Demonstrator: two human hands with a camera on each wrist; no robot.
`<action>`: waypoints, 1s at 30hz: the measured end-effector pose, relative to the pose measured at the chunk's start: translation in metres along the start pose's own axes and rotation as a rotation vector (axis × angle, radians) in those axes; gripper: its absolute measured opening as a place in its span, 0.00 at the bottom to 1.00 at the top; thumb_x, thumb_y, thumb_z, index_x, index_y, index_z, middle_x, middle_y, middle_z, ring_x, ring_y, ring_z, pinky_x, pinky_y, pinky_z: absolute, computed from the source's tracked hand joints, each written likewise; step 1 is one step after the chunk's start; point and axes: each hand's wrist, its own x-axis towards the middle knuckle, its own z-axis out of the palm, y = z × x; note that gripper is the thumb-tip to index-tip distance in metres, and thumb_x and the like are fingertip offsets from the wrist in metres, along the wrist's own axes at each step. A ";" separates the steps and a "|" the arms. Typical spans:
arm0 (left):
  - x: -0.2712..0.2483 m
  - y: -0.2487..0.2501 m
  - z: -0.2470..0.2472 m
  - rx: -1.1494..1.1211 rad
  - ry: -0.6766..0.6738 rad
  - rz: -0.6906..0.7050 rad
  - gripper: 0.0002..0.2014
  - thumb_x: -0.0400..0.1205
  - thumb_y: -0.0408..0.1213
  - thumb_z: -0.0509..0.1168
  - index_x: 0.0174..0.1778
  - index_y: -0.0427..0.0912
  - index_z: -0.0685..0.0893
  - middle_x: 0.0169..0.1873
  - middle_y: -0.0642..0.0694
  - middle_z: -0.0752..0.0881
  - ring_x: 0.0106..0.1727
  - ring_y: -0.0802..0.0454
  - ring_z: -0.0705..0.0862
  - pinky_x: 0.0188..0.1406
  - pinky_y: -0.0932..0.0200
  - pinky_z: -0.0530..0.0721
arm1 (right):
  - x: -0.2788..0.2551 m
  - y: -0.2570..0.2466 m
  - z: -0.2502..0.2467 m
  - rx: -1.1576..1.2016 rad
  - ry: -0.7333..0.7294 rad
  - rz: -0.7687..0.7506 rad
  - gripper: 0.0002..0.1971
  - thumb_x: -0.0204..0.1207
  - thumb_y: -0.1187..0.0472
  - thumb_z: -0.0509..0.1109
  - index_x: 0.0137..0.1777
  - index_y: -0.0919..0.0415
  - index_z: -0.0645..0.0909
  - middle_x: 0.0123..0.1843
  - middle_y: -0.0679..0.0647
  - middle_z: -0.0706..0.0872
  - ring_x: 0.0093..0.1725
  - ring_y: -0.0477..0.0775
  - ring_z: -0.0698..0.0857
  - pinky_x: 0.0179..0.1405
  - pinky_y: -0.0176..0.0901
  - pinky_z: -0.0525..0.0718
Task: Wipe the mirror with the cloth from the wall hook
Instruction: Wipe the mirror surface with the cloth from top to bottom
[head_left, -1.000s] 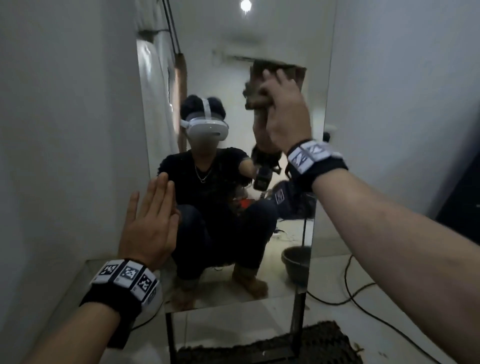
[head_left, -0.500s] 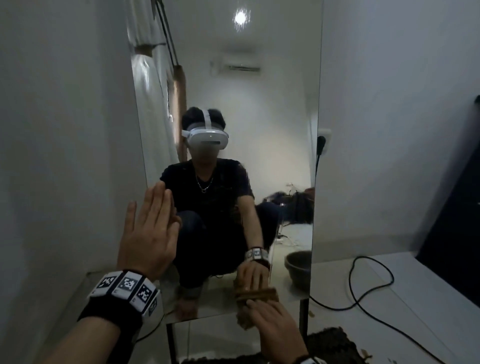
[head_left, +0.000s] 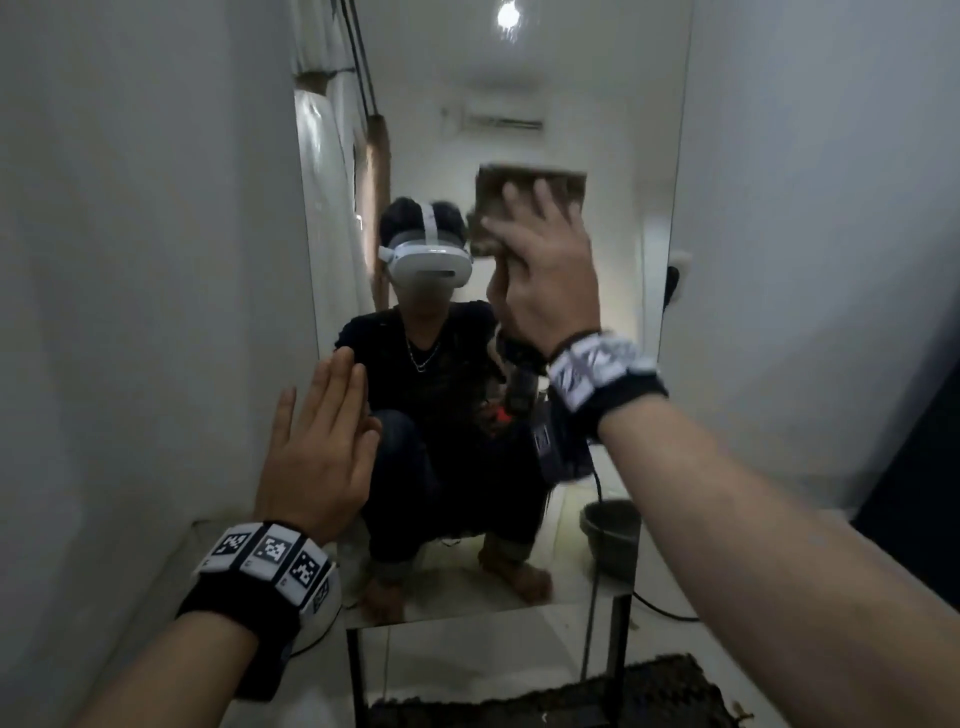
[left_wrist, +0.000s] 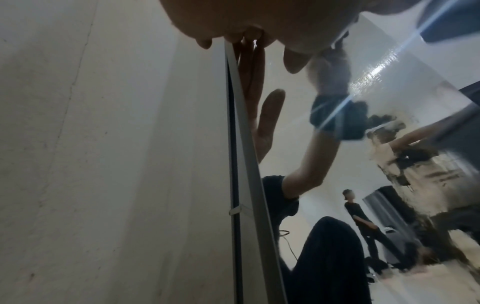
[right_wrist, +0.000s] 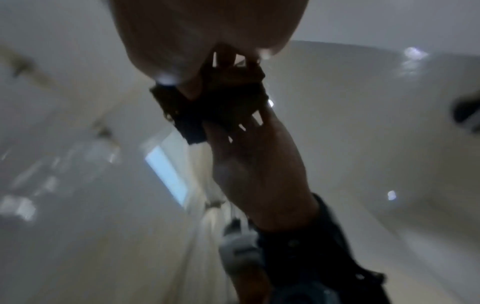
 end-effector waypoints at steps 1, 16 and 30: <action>0.000 0.000 0.000 0.002 -0.001 -0.001 0.32 0.84 0.45 0.51 0.85 0.39 0.57 0.87 0.45 0.53 0.87 0.51 0.49 0.84 0.38 0.53 | -0.029 0.003 0.007 0.003 0.018 -0.029 0.21 0.72 0.71 0.69 0.63 0.52 0.86 0.75 0.55 0.79 0.79 0.62 0.69 0.79 0.67 0.61; -0.002 -0.002 -0.002 0.013 0.004 0.019 0.34 0.84 0.47 0.51 0.86 0.40 0.53 0.87 0.46 0.51 0.87 0.51 0.48 0.85 0.39 0.51 | -0.312 -0.015 -0.004 0.244 -0.216 0.201 0.22 0.76 0.67 0.60 0.65 0.44 0.78 0.51 0.52 0.90 0.49 0.51 0.84 0.49 0.46 0.78; 0.000 0.000 0.000 -0.005 -0.013 -0.021 0.34 0.84 0.45 0.54 0.86 0.41 0.55 0.87 0.46 0.51 0.87 0.51 0.48 0.85 0.38 0.50 | -0.104 -0.013 0.033 -0.006 0.041 -0.147 0.18 0.71 0.71 0.74 0.59 0.55 0.88 0.72 0.57 0.81 0.76 0.63 0.74 0.79 0.63 0.66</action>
